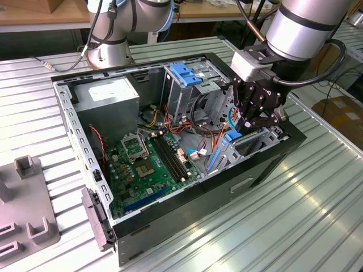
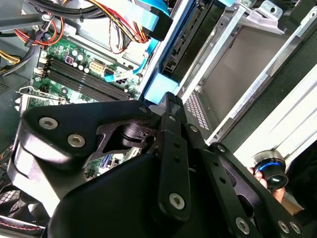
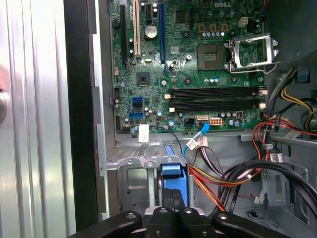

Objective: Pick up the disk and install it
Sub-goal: 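Insert the disk into the insertion slot, then insert the first disk wire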

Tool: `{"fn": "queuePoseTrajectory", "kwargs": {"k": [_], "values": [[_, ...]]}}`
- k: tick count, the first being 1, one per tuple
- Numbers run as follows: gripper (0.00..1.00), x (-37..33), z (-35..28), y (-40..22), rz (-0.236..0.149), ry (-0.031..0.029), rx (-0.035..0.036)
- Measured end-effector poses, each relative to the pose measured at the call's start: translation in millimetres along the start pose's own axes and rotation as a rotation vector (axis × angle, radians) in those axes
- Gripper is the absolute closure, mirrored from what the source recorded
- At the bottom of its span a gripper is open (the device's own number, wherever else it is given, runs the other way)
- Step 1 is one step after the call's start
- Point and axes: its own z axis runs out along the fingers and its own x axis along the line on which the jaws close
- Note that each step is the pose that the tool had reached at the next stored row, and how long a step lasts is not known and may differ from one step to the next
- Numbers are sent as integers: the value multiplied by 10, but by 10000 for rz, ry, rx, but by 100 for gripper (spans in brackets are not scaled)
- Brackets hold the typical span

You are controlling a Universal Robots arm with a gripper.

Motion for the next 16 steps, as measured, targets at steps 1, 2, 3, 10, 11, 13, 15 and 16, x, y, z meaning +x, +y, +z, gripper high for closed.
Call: {"fn": "queuePoseTrajectory", "kwargs": {"k": [1,2,3,10,11,13,15,16], "values": [[90,0,0,0,0,0,0],[90,0,0,0,0,-1,0],[90,0,0,0,0,0,0],[90,0,0,-1,-1,0,0],[90,0,0,-1,0,0,0],[90,0,1,-2,0,-1,0],[90,-2,3,-31,0,-2,-1],[90,-2,3,-44,-1,-1,-1]]}}
